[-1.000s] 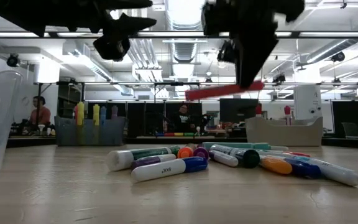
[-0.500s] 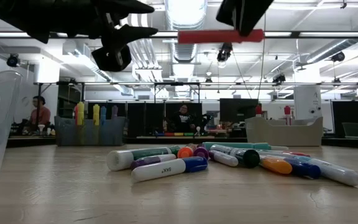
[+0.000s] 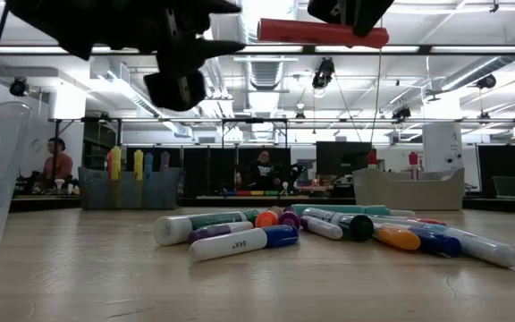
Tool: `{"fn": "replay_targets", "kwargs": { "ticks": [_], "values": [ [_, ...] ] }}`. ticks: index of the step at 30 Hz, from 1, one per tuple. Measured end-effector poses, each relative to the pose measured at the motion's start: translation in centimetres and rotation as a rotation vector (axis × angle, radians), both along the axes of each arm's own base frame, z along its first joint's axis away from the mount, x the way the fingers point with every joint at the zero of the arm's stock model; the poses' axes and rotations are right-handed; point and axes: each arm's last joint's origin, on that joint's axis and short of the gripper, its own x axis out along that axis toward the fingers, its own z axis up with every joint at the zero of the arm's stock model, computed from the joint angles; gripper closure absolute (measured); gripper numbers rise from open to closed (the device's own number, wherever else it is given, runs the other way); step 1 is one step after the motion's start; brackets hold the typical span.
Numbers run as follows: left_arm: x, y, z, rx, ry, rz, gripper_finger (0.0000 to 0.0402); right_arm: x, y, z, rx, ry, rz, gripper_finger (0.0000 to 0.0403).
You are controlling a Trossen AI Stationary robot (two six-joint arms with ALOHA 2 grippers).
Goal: Pick & Place Markers
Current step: Put the red highlighter pen into the black bin
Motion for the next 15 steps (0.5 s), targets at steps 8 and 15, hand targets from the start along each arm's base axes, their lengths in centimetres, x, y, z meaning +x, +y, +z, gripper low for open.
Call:
{"fn": "replay_targets", "kwargs": {
  "ticks": [8, 15],
  "values": [
    [2.4, -0.5, 0.0, 0.018, 0.072, -0.073, 0.0268, -0.2, 0.6, 0.0, -0.011, -0.003, 0.053, 0.0339],
    [3.5, -0.6, 1.3, 0.02, 0.056, -0.088, 0.0268, -0.3, 0.8, 0.0, -0.017, -0.003, 0.08, 0.0339]
  ]
}}
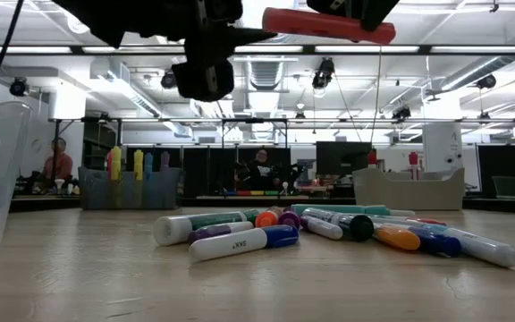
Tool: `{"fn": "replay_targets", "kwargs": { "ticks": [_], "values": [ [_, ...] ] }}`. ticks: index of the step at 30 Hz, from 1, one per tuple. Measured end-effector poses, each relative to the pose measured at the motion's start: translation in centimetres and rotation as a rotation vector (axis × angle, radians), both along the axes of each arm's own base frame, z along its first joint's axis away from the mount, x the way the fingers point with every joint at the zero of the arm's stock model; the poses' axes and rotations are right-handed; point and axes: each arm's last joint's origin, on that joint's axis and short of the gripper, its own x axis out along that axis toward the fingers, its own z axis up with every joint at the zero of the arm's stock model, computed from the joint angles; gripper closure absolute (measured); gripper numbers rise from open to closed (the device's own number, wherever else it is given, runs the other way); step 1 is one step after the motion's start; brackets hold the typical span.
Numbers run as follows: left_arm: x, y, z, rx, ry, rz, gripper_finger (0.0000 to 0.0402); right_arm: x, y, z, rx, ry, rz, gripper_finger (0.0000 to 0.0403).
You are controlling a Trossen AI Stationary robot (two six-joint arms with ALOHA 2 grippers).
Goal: Pick & Place Markers
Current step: Put the red highlighter pen into the black bin
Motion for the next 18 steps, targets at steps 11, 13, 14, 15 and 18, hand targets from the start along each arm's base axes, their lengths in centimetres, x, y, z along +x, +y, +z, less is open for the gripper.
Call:
{"fn": "replay_targets", "kwargs": {
  "ticks": [11, 13, 14, 15, 18],
  "values": [
    [1.0, -0.1, 0.2, 0.001, 0.101, -0.035, 0.0268, 0.0, 0.0, 0.0, -0.012, -0.006, 0.015, 0.0339],
    [1.1, -0.2, 0.4, -0.005, 0.095, -0.043, 0.0268, 0.1, 0.0, 0.0, -0.015, -0.009, 0.023, 0.0339],
    [1.1, -0.2, 0.5, -0.01, 0.094, -0.044, 0.0268, 0.1, 0.0, 0.0, -0.018, -0.009, 0.028, 0.0339],
    [1.1, -0.2, 0.5, -0.012, 0.093, -0.048, 0.0268, 0.1, 0.0, 0.0, -0.021, -0.011, 0.033, 0.0339],
    [1.2, -0.3, 0.7, -0.022, 0.09, -0.076, 0.0268, 0.1, 0.0, 0.0, -0.025, -0.015, 0.049, 0.0339]
  ]
}}
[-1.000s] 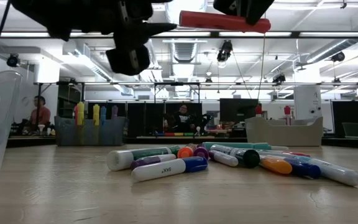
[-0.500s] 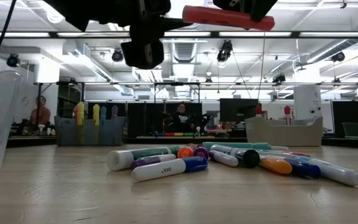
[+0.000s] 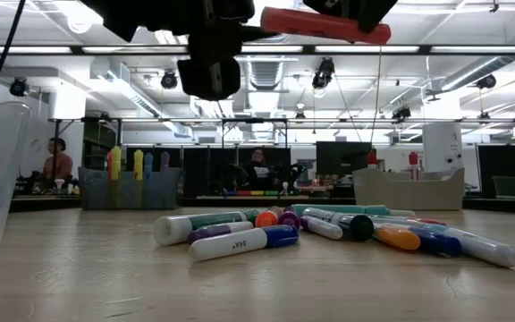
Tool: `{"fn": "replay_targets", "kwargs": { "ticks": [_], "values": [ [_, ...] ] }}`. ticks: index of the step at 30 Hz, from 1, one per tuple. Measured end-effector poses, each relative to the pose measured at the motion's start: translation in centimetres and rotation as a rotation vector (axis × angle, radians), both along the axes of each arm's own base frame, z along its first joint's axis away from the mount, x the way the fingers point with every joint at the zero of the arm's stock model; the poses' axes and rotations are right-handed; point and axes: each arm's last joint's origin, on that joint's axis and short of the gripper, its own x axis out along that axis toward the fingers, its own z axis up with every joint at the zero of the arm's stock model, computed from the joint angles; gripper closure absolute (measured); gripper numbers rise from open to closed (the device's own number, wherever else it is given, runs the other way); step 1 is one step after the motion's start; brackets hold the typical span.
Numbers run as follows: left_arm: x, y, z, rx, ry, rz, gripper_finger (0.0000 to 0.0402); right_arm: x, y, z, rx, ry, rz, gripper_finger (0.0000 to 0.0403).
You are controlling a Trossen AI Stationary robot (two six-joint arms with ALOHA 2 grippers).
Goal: Pick & Place Markers
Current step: Put the red highlighter pen into the black bin
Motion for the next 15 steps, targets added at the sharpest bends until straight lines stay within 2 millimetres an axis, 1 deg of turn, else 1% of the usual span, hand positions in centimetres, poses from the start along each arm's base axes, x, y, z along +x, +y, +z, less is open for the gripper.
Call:
{"fn": "replay_targets", "kwargs": {
  "ticks": [4, 9, 15],
  "values": [
    [0.1, -0.1, 0.3, -0.025, 0.003, -0.013, 0.0268, 0.3, 0.1, -0.2, -0.008, -0.01, 0.033, 0.0339],
    [0.2, -0.1, 0.1, -0.035, 0.015, -0.011, 0.0268, 0.9, 0.3, -0.9, -0.024, -0.01, 0.061, 0.0339],
    [0.0, -0.1, -0.7, -0.053, 0.096, 0.005, 0.0268, 1.0, 0.2, -1.2, -0.062, -0.011, 0.065, 0.0339]
  ]
}}
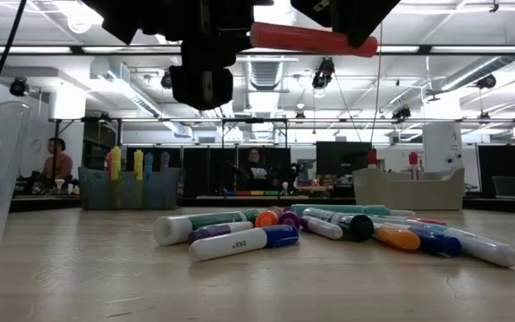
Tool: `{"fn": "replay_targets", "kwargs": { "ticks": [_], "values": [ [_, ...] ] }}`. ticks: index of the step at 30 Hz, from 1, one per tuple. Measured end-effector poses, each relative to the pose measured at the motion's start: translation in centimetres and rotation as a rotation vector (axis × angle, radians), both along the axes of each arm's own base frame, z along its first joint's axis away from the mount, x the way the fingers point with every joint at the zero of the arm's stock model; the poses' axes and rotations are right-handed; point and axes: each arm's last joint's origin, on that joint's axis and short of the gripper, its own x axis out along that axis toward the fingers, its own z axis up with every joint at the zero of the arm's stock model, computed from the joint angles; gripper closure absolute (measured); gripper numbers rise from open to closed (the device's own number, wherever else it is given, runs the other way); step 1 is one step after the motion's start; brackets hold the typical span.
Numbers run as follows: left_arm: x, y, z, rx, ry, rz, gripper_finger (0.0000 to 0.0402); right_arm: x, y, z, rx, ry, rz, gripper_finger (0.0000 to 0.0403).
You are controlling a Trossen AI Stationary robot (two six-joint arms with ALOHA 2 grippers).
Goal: Pick & Place Markers
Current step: Put the red highlighter pen into the black bin
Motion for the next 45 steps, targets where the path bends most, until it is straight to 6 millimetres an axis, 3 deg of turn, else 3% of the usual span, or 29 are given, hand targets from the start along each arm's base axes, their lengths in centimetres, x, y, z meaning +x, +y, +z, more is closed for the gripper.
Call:
{"fn": "replay_targets", "kwargs": {
  "ticks": [13, 36, 45],
  "values": [
    [-0.3, 0.02, -0.71, 0.004, 0.083, 0.023, 0.0268, 0.15, -0.1, 0.24, -0.009, -0.034, -0.038, 0.0339],
    [-0.23, 0.14, -0.62, 0.041, 0.052, 0.019, 0.027, 0.51, -0.04, 0.23, -0.059, -0.073, 0.009, 0.0339],
    [-0.21, 0.17, -0.61, 0.045, 0.048, 0.019, 0.0326, 0.44, -0.08, 0.19, -0.052, -0.065, -0.018, 0.0339]
  ]
}}
